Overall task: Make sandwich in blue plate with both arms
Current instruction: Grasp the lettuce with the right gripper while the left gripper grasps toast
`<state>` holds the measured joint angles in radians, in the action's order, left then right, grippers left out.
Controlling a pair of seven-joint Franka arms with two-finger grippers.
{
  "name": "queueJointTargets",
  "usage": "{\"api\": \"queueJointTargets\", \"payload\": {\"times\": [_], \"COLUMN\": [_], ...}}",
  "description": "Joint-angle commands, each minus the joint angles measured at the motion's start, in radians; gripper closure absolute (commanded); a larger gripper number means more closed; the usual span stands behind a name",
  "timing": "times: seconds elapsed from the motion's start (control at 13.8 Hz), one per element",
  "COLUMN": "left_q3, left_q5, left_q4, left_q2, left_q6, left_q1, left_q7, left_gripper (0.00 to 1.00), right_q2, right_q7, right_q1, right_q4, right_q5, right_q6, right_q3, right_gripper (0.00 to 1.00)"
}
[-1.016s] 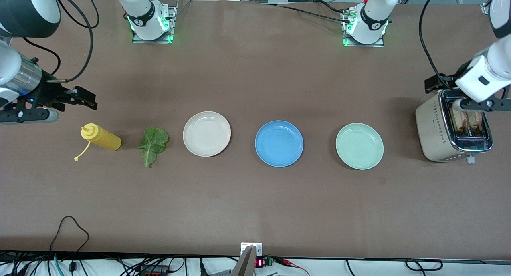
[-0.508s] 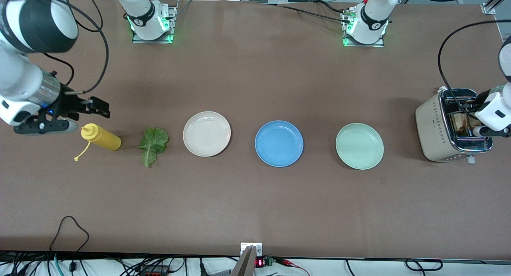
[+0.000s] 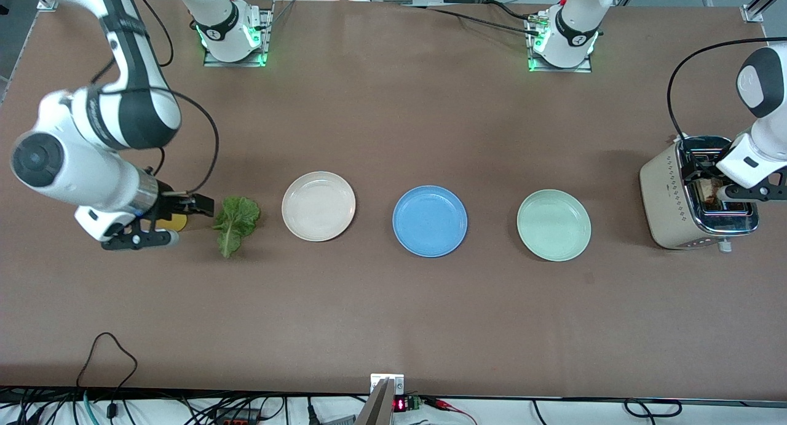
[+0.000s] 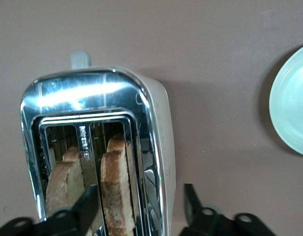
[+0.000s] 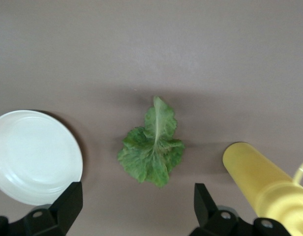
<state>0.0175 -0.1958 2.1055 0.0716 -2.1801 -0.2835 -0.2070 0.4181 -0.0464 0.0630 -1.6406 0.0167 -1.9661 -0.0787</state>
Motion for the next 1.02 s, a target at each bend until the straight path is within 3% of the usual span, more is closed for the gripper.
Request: {"api": "queueJointTargets", "payload": {"times": [0.0, 0.22, 0.29, 0.44, 0.58, 0.8, 0.94], "left_q3": [0.013, 0.015, 0.013, 0.015, 0.015, 0.012, 0.019], "left_q5": [-0.022, -0.022, -0.022, -0.022, -0.022, -0.022, -0.022], "left_q4": [0.04, 0.047, 0.048, 0.048, 0.047, 0.019, -0.065], "left_q2": [-0.026, -0.021, -0.021, -0.021, -0.019, -0.032, -0.041], "left_q6": [-0.018, -0.021, -0.036, -0.033, -0.033, 0.049, 0.147], "left_q1": [-0.032, -0.051, -0.051, -0.051, -0.052, -0.052, -0.051], "left_q7": [-0.023, -0.022, -0.022, -0.022, -0.022, -0.066, -0.1], "left_gripper": [0.41, 0.46, 0.52, 0.86, 0.97, 0.98, 0.99], "right_q2": [0.088, 0.163, 0.181, 0.223, 0.249, 0.275, 0.292], "right_q7": [-0.016, 0.002, 0.016, 0.026, 0.069, 0.122, 0.125], "right_q1": [-0.005, -0.012, -0.012, -0.009, -0.005, 0.003, 0.003], "right_q4": [0.015, 0.015, 0.015, 0.015, 0.016, 0.018, 0.015], "right_q5": [0.011, 0.008, 0.003, -0.004, -0.015, -0.041, -0.066], "right_q6": [-0.055, -0.12, -0.143, -0.201, -0.252, -0.296, -0.322], "right_q3": [-0.003, -0.003, -0.003, -0.001, -0.001, -0.001, -0.001], "right_gripper": [0.0, 0.0, 0.0, 0.0, 0.0, 0.0, 0.0]}}
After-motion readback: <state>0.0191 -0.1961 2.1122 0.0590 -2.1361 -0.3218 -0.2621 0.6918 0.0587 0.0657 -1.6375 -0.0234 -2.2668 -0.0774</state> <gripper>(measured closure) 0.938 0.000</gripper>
